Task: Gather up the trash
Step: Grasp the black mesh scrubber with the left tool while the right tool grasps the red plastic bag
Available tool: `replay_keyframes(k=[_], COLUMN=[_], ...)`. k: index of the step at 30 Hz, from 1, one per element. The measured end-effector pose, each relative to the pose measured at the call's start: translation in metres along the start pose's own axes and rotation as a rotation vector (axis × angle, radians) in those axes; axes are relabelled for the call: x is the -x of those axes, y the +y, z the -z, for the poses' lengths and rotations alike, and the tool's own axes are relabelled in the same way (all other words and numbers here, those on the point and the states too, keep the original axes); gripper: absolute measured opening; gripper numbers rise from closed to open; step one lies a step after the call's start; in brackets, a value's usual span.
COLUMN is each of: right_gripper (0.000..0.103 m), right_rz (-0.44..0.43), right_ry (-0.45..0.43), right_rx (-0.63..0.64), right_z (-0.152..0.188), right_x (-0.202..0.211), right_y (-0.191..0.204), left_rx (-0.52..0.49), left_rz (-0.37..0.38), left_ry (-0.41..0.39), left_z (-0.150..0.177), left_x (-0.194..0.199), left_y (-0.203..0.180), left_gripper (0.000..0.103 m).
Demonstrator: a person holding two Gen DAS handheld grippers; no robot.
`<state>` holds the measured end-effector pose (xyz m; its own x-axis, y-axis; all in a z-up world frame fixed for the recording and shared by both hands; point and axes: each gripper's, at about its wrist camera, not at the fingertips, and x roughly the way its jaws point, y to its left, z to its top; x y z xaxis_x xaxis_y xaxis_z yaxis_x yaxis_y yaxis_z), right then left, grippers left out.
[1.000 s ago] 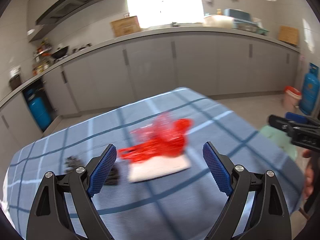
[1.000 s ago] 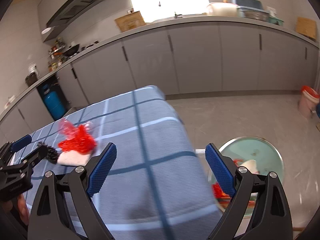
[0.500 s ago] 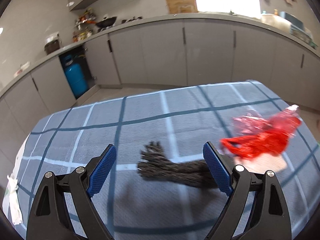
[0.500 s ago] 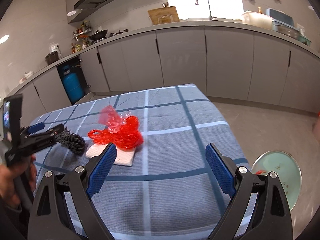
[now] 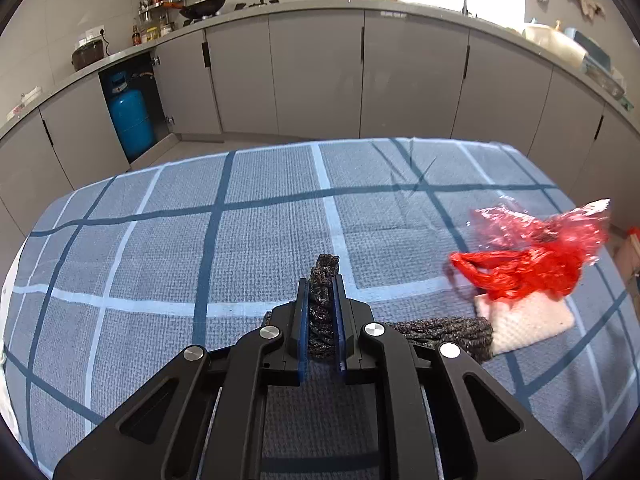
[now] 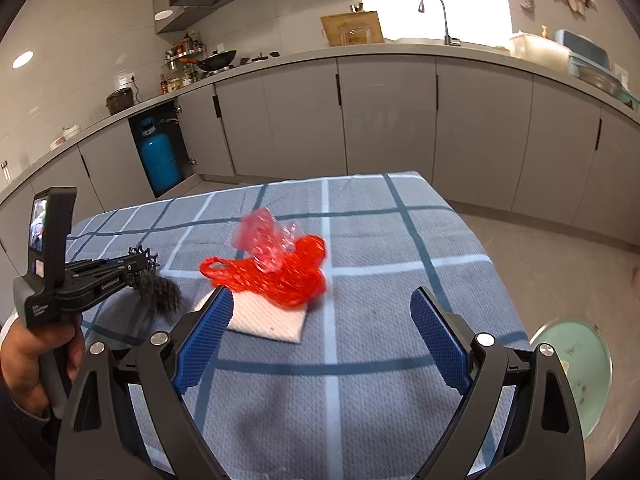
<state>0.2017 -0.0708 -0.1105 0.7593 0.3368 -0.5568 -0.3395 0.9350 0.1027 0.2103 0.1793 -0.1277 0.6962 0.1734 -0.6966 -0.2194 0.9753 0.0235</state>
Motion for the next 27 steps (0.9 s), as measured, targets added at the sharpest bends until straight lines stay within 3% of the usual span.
replay_keyframes(k=[6,11,13,17,19,22,24,27], right_gripper=[0.088,0.088,0.086,0.078,0.071,0.048,0.026,0.018], right_rz=[-0.026,-0.045,-0.049,-0.051,-0.057,-0.064,-0.067,-0.070], right_ry=[-0.044,-0.056,-0.048,-0.027,-0.007,0.015,0.021,0.008], right_rx=[0.059,0.078,0.083,0.089,0.086,0.094,0.097,0.094], right_z=[-0.016,-0.029,-0.031,-0.032,-0.030,-0.027,-0.025,-0.023], right_x=[-0.011,-0.026,-0.033,-0.046,-0.054,-0.061,-0.061,-0.056], right_y=[0.022,0.035,0.039,0.041,0.041,0.043,0.045,0.045], left_rx=[0.015,-0.036,-0.047,-0.033,-0.033,-0.029,-0.025,-0.020], left_rz=[-0.017,-0.146,-0.174,-0.159,-0.145,-0.136,-0.129,-0.125], left_ry=[-0.087,-0.192,-0.205,-0.187,-0.173,-0.165,-0.163,-0.170], left_z=[-0.007,-0.010,-0.012,-0.013,-0.012,-0.010,-0.009,-0.009], left_x=[0.029,0.045,0.046,0.041,0.037,0.035,0.035,0.039], left_y=[0.007,0.008,0.010,0.016,0.016,0.017,0.017,0.018], left_gripper=[0.010,0.010,0.010,0.010,0.010,0.010,0.010,0.010])
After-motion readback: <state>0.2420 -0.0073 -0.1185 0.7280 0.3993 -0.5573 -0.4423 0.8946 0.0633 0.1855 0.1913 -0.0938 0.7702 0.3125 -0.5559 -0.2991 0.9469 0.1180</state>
